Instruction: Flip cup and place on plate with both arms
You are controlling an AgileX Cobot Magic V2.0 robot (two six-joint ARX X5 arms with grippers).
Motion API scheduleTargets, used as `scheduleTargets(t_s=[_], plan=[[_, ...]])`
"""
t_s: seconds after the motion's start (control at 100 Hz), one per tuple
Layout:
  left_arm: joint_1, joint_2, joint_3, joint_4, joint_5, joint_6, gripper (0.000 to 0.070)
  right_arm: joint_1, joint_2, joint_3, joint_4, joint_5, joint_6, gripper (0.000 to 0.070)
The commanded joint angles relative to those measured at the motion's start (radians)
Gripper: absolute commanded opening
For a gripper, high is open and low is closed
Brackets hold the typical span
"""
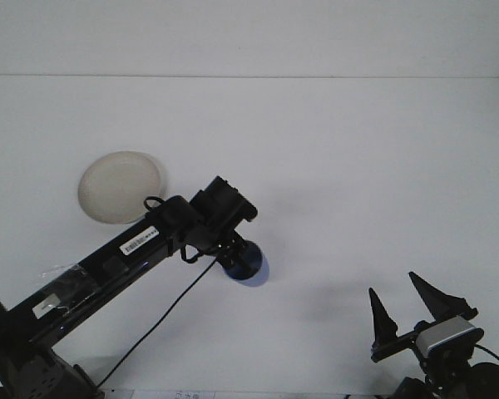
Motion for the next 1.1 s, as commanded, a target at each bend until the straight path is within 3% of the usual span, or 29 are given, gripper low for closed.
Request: scheduleTargets(t_s=[0.0, 0.11, 0.26, 0.44, 0.57, 0.79, 1.09], plan=[[0.026, 0.015, 0.085, -0.051, -0.063, 0.032, 0.0007, 0.007, 0.000, 0.004, 0.010, 0.003, 0.003, 0.0537], [0.116, 0.015, 0.204, -0.137, -0.124, 0.054, 0.0007, 0.007, 0.000, 0.004, 0.010, 0.003, 0.003, 0.0537], [0.298, 0.015, 0.302, -0.161, -0.126, 0.058, 0.0007, 0.007, 0.000, 0.004, 0.010, 0.003, 0.003, 0.0537], [0.543, 0.029, 0.310, -0.119, -0.126, -0.002, 0.0007, 0.007, 0.000, 0.004, 0.009, 0.002, 0.004, 0.0537], [0.668, 0.063, 0.310, -0.104, -0.126, -0.008, 0.0007, 0.007, 0.000, 0.004, 0.009, 0.000, 0.003, 0.0537], [0.779, 0.152, 0.310, -0.074, -0.126, -0.008, 0.0007, 0.007, 0.000, 0.004, 0.009, -0.002, 0.003, 0.0537], [0.823, 0.286, 0.310, -0.065, -0.126, -0.008, 0.0007, 0.007, 0.000, 0.004, 0.009, -0.005, 0.003, 0.0537]])
